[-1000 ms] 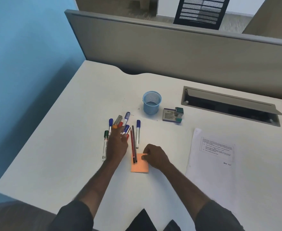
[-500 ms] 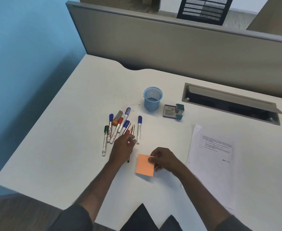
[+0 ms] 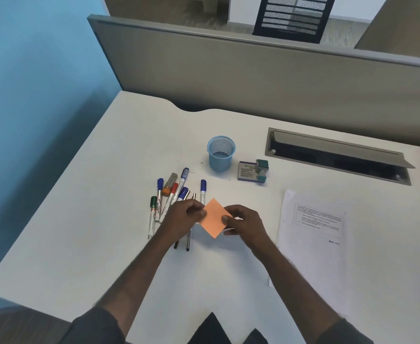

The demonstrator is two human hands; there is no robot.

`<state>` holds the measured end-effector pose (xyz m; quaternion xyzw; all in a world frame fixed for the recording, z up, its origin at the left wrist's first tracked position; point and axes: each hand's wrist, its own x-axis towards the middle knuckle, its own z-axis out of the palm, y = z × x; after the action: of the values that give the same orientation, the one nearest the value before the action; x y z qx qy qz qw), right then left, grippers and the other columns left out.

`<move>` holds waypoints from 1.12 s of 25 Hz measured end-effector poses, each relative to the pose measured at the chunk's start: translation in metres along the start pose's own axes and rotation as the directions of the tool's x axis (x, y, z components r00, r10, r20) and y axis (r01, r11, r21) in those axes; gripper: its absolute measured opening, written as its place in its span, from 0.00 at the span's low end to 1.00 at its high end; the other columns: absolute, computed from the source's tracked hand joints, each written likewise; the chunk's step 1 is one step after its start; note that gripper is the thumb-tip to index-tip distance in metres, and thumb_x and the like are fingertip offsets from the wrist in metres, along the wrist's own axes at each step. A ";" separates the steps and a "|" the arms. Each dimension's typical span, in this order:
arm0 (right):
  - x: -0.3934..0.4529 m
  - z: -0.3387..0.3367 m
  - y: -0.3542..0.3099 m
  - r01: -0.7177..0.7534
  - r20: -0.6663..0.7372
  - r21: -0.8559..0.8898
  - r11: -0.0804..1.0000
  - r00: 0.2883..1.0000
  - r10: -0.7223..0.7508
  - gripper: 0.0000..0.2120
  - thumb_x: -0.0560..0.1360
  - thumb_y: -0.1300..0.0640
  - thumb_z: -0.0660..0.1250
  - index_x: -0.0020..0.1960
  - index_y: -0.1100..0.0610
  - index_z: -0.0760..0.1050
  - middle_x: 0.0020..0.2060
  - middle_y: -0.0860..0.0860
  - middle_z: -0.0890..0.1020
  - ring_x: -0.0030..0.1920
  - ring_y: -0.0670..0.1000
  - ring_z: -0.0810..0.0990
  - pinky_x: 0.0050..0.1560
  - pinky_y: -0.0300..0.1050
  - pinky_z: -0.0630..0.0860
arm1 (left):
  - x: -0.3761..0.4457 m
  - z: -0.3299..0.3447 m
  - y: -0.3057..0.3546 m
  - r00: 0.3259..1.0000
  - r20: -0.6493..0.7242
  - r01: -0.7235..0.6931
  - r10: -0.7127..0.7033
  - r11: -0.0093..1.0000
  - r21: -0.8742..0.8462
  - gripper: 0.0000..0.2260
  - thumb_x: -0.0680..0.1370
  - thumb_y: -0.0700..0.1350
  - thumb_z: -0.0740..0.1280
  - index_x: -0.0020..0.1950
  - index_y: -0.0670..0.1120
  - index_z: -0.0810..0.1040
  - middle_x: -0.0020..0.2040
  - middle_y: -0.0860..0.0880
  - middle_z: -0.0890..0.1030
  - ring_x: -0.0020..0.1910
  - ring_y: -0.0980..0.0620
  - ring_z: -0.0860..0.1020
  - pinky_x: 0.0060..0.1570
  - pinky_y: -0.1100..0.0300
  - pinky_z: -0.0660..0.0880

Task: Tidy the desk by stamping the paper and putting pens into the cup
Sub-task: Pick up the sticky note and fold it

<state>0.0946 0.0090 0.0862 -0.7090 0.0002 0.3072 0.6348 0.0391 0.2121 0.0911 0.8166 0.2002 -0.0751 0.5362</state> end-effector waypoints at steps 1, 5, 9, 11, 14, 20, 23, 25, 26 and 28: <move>0.000 0.001 -0.001 -0.002 -0.010 0.036 0.999 1.000 0.002 0.09 0.75 0.63 0.71 0.56 0.59 0.81 0.48 0.57 0.83 0.42 0.54 0.85 0.40 0.47 0.83 | 0.005 -0.004 0.007 1.000 0.007 -0.021 0.021 0.999 0.045 0.03 0.77 0.41 0.73 0.49 0.48 0.84 0.42 0.55 0.84 0.38 0.65 0.80 0.42 0.70 0.74; 0.002 0.005 0.008 -0.046 -0.077 0.181 0.982 0.995 0.061 0.14 0.75 0.60 0.72 0.60 0.57 0.78 0.46 0.55 0.84 0.46 0.59 0.86 0.47 0.53 0.83 | 0.042 -0.028 0.044 0.964 -0.171 -0.174 0.206 0.967 0.184 0.03 0.75 0.40 0.74 0.47 0.48 0.85 0.41 0.53 0.84 0.39 0.56 0.79 0.43 0.63 0.74; 0.003 0.016 0.022 -0.117 -0.083 0.127 0.985 0.988 0.128 0.12 0.75 0.60 0.72 0.57 0.60 0.78 0.45 0.57 0.83 0.42 0.59 0.85 0.43 0.50 0.83 | 0.089 -0.042 0.091 0.866 -0.299 -0.304 0.401 0.896 0.322 0.04 0.76 0.41 0.72 0.50 0.46 0.85 0.45 0.50 0.85 0.41 0.50 0.80 0.45 0.56 0.77; 0.003 0.022 0.025 -0.138 -0.080 0.107 0.985 0.986 0.147 0.11 0.75 0.60 0.72 0.56 0.59 0.79 0.43 0.55 0.84 0.39 0.56 0.85 0.40 0.47 0.82 | 0.113 -0.040 0.107 0.857 -0.294 -0.292 0.424 0.868 0.401 0.06 0.77 0.43 0.70 0.51 0.49 0.85 0.47 0.51 0.84 0.45 0.49 0.79 0.45 0.54 0.77; 0.005 0.028 0.028 -0.157 -0.078 0.080 0.984 0.984 0.163 0.10 0.75 0.59 0.72 0.55 0.58 0.80 0.41 0.53 0.84 0.38 0.54 0.85 0.38 0.46 0.81 | 0.138 -0.033 0.117 0.867 -0.239 -0.271 0.437 0.817 0.510 0.07 0.79 0.43 0.67 0.52 0.50 0.84 0.48 0.51 0.83 0.48 0.48 0.78 0.44 0.54 0.75; 0.011 0.029 0.029 -0.192 -0.079 0.086 0.978 0.977 0.198 0.08 0.74 0.60 0.72 0.53 0.56 0.80 0.39 0.50 0.84 0.37 0.53 0.85 0.38 0.46 0.81 | 0.164 -0.025 0.116 0.884 -0.157 -0.275 0.441 0.761 0.588 0.08 0.79 0.43 0.66 0.52 0.49 0.85 0.47 0.49 0.83 0.49 0.47 0.78 0.44 0.51 0.76; 0.018 0.029 0.029 -0.186 -0.088 0.051 0.981 0.978 0.190 0.08 0.74 0.59 0.72 0.53 0.55 0.80 0.40 0.50 0.85 0.38 0.52 0.85 0.37 0.45 0.81 | 0.171 -0.021 0.113 0.896 -0.117 -0.270 0.428 0.735 0.621 0.08 0.79 0.42 0.66 0.52 0.48 0.85 0.47 0.47 0.83 0.49 0.45 0.78 0.47 0.48 0.76; 0.023 0.030 0.027 -0.181 -0.088 0.023 0.983 0.979 0.183 0.08 0.74 0.58 0.72 0.54 0.55 0.81 0.41 0.51 0.85 0.39 0.52 0.85 0.38 0.45 0.82 | 0.174 -0.017 0.111 0.903 -0.080 -0.276 0.423 0.710 0.648 0.08 0.79 0.42 0.67 0.53 0.48 0.85 0.47 0.46 0.84 0.49 0.43 0.78 0.49 0.47 0.75; 0.027 0.032 0.025 -0.184 -0.087 0.002 0.983 0.979 0.183 0.09 0.74 0.58 0.72 0.54 0.55 0.81 0.41 0.52 0.85 0.39 0.53 0.85 0.38 0.45 0.82 | 0.175 -0.016 0.109 0.903 -0.060 -0.282 0.425 0.695 0.662 0.08 0.78 0.42 0.68 0.52 0.48 0.86 0.46 0.46 0.84 0.49 0.43 0.78 0.49 0.47 0.75; 0.033 0.037 0.023 -0.178 -0.091 -0.066 0.982 0.981 0.172 0.10 0.74 0.56 0.72 0.55 0.55 0.81 0.42 0.52 0.85 0.40 0.54 0.85 0.41 0.49 0.83 | 0.177 -0.013 0.104 0.899 -0.045 -0.293 0.436 0.673 0.680 0.07 0.77 0.42 0.69 0.50 0.48 0.87 0.43 0.45 0.86 0.46 0.41 0.78 0.46 0.47 0.75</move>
<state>0.0965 0.0509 0.0505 -0.7416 0.0781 0.3311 0.5781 0.2407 0.2313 0.1244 0.9783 0.0466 0.0522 0.1949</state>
